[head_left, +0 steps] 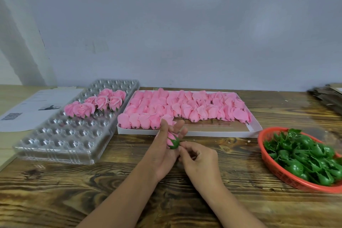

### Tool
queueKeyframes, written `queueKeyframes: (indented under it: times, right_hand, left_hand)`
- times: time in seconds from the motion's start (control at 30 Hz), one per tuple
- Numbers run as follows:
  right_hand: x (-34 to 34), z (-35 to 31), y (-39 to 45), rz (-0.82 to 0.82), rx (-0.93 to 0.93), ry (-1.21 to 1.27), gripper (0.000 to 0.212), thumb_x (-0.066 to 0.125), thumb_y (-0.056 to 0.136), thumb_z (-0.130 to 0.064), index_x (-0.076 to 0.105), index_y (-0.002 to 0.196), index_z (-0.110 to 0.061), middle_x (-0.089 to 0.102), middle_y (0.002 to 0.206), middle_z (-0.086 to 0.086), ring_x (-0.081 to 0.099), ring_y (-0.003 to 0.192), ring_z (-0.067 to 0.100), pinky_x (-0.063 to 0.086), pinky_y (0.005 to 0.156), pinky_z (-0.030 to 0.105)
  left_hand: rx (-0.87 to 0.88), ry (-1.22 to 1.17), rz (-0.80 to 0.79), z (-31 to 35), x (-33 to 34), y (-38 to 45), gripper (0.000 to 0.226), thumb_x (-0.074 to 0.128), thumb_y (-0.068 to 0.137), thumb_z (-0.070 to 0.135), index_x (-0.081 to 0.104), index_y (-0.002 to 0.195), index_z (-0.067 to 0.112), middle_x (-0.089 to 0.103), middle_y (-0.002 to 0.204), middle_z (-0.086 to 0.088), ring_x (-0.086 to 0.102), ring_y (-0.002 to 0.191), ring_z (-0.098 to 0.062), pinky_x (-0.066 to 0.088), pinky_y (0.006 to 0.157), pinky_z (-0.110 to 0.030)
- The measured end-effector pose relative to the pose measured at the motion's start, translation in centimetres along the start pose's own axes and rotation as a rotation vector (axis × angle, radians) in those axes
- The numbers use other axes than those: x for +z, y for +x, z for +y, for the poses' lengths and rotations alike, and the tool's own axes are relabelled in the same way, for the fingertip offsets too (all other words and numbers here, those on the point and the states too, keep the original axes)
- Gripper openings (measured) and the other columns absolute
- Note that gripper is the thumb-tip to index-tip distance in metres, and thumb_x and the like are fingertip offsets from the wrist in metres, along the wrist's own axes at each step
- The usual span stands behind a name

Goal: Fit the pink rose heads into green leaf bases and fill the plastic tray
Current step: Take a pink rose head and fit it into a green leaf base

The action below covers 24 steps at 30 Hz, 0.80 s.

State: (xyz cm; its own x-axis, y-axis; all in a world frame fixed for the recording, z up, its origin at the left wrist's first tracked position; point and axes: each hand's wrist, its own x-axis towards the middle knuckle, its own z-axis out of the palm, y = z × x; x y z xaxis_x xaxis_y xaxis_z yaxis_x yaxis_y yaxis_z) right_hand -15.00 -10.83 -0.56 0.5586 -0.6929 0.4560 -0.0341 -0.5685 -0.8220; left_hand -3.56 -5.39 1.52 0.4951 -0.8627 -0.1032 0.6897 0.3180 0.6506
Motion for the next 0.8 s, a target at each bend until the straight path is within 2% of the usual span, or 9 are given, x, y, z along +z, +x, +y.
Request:
queueKeyframes:
  times: [0.2,0.33,0.43,0.53,0.6,0.67,0.73,0.8]
  right_hand:
    - [-0.2,-0.5,0.0,-0.012,-0.026,0.005,0.019,0.065,0.088,-0.024,0.072,0.102,-0.034,0.072,0.076,-0.017,0.068,0.069,0.007,0.057,0.063,0.034]
    - [-0.3,-0.4,0.1,-0.042,-0.005,-0.044,0.014,0.066,0.091,-0.019,0.077,0.095,-0.026,0.072,0.074,-0.011,0.067,0.068,0.009,0.056,0.064,0.038]
    - [-0.5,-0.5,0.2,-0.042,-0.024,-0.116,0.013,0.067,0.090,-0.015,0.077,0.094,-0.023,0.073,0.077,-0.011,0.067,0.071,0.006,0.057,0.067,0.035]
    - [-0.6,-0.7,0.4,-0.035,-0.016,-0.155,0.016,0.067,0.089,-0.012,0.077,0.092,-0.025,0.069,0.073,-0.017,0.066,0.072,0.003,0.055,0.067,0.027]
    - [-0.7,-0.8,0.5,-0.009,-0.013,-0.141,0.019,0.067,0.089,-0.011,0.076,0.088,-0.028,0.067,0.070,-0.021,0.065,0.071,0.002,0.051,0.065,0.018]
    - [-1.0,-0.7,0.6,0.042,0.006,-0.120,0.028,0.066,0.090,-0.009,0.071,0.078,-0.034,0.067,0.072,-0.023,0.064,0.068,0.001,0.044,0.061,0.009]
    - [-1.3,-0.6,0.7,0.080,0.068,-0.078,0.036,0.065,0.091,-0.008,0.065,0.070,-0.038,0.068,0.070,-0.020,0.062,0.064,0.001,0.042,0.059,0.007]
    - [-1.5,-0.3,0.8,0.107,0.143,-0.013,0.034,0.064,0.092,-0.007,0.067,0.070,-0.034,0.069,0.066,-0.014,0.064,0.061,0.004,0.043,0.059,0.008]
  left_hand:
    - [-0.007,0.032,0.010,0.0,0.3,-0.3,0.047,0.051,0.092,0.054,0.079,0.066,0.026,0.077,0.110,0.003,0.073,0.102,-0.011,0.061,0.078,-0.031]
    - [-0.024,0.049,0.015,0.0,0.3,-0.4,0.038,0.055,0.089,0.051,0.077,0.076,0.023,0.075,0.119,-0.002,0.074,0.102,-0.014,0.062,0.076,-0.032]
    - [-0.027,0.098,0.011,-0.1,0.1,-0.1,0.035,0.056,0.087,0.051,0.064,0.095,0.018,0.073,0.124,-0.004,0.073,0.103,-0.014,0.061,0.078,-0.031]
    - [-0.031,0.164,-0.003,0.1,0.0,0.0,0.040,0.057,0.084,0.053,0.061,0.101,0.017,0.072,0.126,-0.004,0.072,0.106,-0.013,0.060,0.083,-0.033]
    - [-0.015,0.192,-0.017,0.5,-0.2,0.0,0.049,0.062,0.084,0.054,0.063,0.112,0.014,0.071,0.129,-0.006,0.070,0.110,-0.014,0.059,0.086,-0.034]
    - [0.019,0.213,-0.039,1.0,-0.3,-0.1,0.066,0.081,0.075,0.052,0.062,0.124,0.013,0.070,0.130,-0.008,0.070,0.111,-0.017,0.059,0.090,-0.037]
    - [0.046,0.251,-0.075,1.5,-0.4,-0.1,0.085,0.096,0.058,0.047,0.062,0.129,0.015,0.070,0.129,-0.008,0.068,0.114,-0.021,0.057,0.096,-0.039]
    - [0.060,0.283,-0.095,1.7,-0.6,-0.2,0.095,0.100,0.051,0.044,0.060,0.133,0.018,0.069,0.128,-0.008,0.066,0.119,-0.024,0.055,0.098,-0.039]
